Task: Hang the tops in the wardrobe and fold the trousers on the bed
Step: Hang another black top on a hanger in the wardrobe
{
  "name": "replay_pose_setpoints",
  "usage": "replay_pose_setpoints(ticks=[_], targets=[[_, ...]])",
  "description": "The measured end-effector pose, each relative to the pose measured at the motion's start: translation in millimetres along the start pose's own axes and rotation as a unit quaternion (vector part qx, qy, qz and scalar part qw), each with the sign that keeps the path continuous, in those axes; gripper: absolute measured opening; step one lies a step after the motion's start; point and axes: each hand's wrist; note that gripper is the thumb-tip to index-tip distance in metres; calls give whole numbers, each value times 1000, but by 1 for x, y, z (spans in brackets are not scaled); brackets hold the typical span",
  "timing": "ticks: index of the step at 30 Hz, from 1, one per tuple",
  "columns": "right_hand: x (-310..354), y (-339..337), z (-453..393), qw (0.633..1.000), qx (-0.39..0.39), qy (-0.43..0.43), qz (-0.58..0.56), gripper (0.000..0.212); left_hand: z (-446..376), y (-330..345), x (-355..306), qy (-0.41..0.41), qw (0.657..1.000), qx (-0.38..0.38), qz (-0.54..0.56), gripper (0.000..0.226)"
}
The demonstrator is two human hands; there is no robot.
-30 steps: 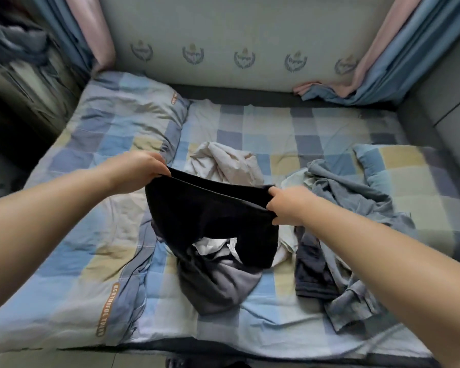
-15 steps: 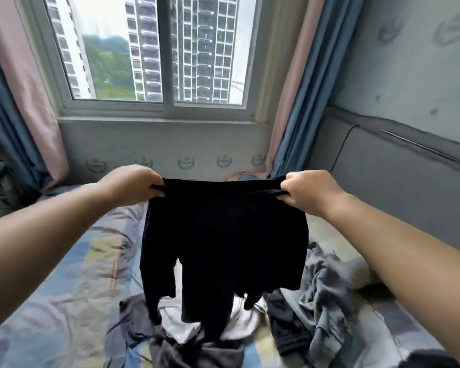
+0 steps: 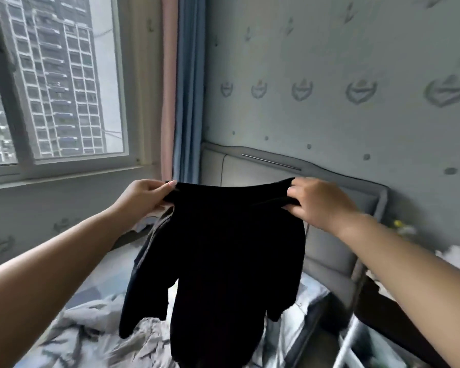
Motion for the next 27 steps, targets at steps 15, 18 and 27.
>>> replay_pose_setpoints(ticks=[15, 18, 27], targets=[[-146, -80, 336, 954, 36, 284, 92, 21, 10, 324, -128, 36, 887, 316, 335, 29], [-158, -105, 404, 940, 46, 323, 98, 19, 36, 385, -155, 44, 826, 391, 404, 35], [-179, -197, 612, 861, 69, 467, 187, 25, 124, 574, -257, 53, 650, 560, 512, 35]])
Point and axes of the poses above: each hand's wrist, its own z-axis away from the middle knuckle, its own y-axis out of the palm, x = y × z, and after that the axes turned 15 degrees about x, right-handed
